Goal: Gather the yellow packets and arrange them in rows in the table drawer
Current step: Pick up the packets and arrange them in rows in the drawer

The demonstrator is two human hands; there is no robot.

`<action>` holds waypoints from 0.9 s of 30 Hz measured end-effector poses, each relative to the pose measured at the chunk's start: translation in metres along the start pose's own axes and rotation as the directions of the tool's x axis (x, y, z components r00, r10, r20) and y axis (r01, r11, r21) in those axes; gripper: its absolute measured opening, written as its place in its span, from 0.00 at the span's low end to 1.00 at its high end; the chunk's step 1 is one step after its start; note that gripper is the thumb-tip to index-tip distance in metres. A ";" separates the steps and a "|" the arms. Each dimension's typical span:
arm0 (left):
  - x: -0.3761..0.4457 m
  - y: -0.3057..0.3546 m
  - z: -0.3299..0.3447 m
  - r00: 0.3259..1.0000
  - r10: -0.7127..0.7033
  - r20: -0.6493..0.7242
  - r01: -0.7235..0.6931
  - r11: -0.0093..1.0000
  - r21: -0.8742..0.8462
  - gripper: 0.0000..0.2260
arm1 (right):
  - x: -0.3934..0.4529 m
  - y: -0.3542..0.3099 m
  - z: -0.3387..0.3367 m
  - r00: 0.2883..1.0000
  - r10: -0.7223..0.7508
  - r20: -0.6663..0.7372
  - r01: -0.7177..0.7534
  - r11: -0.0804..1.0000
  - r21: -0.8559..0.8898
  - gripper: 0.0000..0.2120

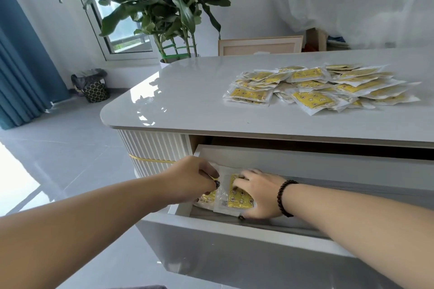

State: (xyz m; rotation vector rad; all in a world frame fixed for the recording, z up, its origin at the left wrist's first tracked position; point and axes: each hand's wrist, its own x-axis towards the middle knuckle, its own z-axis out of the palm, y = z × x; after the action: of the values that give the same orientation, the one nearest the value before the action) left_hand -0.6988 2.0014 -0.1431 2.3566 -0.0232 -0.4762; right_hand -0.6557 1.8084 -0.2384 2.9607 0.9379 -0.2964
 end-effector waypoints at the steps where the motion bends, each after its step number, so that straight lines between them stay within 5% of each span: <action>1: 0.000 0.000 0.000 1.000 -0.002 -0.004 0.002 1.000 -0.003 0.13 | 0.001 -0.001 0.000 1.000 0.001 -0.007 -0.001 1.000 -0.004 0.31; 14: 0.001 0.015 0.005 0.998 0.057 -0.025 -0.057 0.998 0.013 0.10 | 0.004 -0.003 -0.013 0.998 0.066 0.003 -0.066 0.996 -0.067 0.33; 21: 0.016 0.036 0.001 0.934 0.257 -0.247 -0.247 0.966 0.072 0.10 | -0.025 0.014 -0.080 0.985 0.128 0.113 -0.131 0.991 0.020 0.20; 24: 0.028 0.053 0.001 0.880 0.331 -0.340 -0.319 0.943 0.092 0.12 | -0.050 0.026 -0.113 0.988 0.147 0.051 -0.153 0.976 0.152 0.17; 27: 0.048 0.076 0.009 0.841 0.397 -0.367 -0.378 0.917 0.125 0.14 | -0.062 0.049 -0.134 0.954 0.243 -0.175 -0.136 0.873 0.469 0.10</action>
State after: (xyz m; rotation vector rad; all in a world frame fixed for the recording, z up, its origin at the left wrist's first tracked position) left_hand -0.6482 1.9323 -0.1148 2.3681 -0.3264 0.1941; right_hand -0.6540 1.7435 -0.0968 3.5520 0.6492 -0.1905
